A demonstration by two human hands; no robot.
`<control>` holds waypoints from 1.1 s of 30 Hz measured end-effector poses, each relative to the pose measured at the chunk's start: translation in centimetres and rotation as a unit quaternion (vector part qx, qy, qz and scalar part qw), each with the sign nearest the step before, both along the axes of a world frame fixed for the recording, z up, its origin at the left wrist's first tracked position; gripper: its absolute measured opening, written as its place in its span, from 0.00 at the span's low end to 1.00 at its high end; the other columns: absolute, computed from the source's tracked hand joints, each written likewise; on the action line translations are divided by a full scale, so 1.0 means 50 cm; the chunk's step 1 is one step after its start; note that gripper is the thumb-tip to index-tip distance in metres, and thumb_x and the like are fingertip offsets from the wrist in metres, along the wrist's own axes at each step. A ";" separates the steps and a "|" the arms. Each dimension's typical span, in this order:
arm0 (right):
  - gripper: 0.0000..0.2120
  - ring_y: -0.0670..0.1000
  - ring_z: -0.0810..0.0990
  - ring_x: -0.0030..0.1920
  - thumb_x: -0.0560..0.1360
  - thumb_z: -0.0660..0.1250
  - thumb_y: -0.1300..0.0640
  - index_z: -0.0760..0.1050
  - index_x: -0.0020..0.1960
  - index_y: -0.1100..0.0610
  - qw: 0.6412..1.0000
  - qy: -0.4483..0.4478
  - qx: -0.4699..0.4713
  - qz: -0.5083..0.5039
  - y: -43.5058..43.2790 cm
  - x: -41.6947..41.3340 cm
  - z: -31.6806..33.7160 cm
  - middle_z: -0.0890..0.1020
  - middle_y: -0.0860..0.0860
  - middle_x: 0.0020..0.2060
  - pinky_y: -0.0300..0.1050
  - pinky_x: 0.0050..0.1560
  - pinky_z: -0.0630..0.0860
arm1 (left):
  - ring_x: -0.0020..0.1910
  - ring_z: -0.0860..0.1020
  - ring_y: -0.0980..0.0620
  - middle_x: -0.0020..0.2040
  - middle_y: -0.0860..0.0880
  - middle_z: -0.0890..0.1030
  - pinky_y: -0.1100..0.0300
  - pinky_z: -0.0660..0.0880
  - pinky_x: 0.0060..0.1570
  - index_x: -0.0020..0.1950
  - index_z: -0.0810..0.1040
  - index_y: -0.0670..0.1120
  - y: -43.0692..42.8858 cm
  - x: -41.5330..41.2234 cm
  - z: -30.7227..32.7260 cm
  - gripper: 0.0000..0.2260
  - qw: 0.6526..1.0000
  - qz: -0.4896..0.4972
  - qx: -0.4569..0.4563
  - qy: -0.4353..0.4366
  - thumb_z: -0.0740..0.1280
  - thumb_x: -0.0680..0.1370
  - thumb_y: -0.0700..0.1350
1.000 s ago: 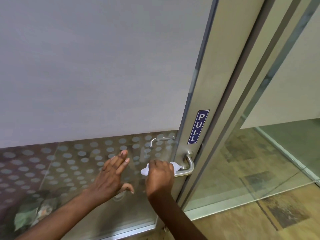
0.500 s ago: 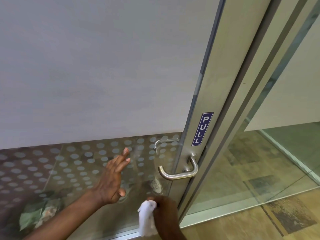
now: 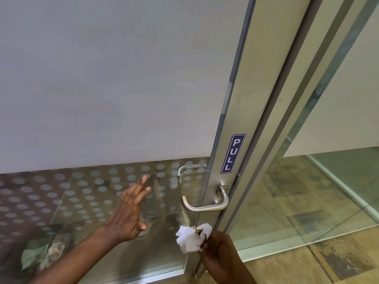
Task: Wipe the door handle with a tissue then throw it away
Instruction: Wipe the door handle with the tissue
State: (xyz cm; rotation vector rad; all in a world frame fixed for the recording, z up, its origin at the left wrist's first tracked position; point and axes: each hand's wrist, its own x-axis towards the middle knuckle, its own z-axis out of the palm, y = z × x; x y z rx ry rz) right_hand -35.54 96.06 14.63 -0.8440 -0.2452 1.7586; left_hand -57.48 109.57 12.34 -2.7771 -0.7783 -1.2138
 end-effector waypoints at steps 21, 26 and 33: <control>0.05 0.47 0.81 0.28 0.69 0.71 0.60 0.84 0.36 0.53 0.841 -0.521 0.017 -0.147 -0.004 0.010 0.050 0.85 0.49 0.28 0.38 0.30 0.76 | 0.79 0.50 0.44 0.81 0.45 0.50 0.52 0.47 0.76 0.79 0.52 0.43 0.008 0.033 -0.071 0.42 0.936 0.242 0.191 0.169 0.62 0.73 0.63; 0.09 0.46 0.82 0.41 0.71 0.70 0.66 0.84 0.46 0.55 0.730 -0.649 0.128 -0.171 0.055 0.006 0.076 0.86 0.48 0.40 0.29 0.46 0.74 | 0.79 0.44 0.43 0.81 0.44 0.45 0.51 0.44 0.75 0.79 0.49 0.42 0.015 0.051 -0.083 0.46 0.912 0.294 0.219 0.186 0.58 0.71 0.67; 0.14 0.55 0.78 0.50 0.67 0.68 0.66 0.80 0.52 0.60 0.499 -0.813 0.298 0.035 0.136 -0.006 0.070 0.81 0.55 0.49 0.42 0.50 0.74 | 0.78 0.43 0.41 0.80 0.42 0.43 0.50 0.43 0.75 0.79 0.48 0.41 0.022 0.061 -0.088 0.56 0.894 0.324 0.230 0.208 0.71 0.63 0.67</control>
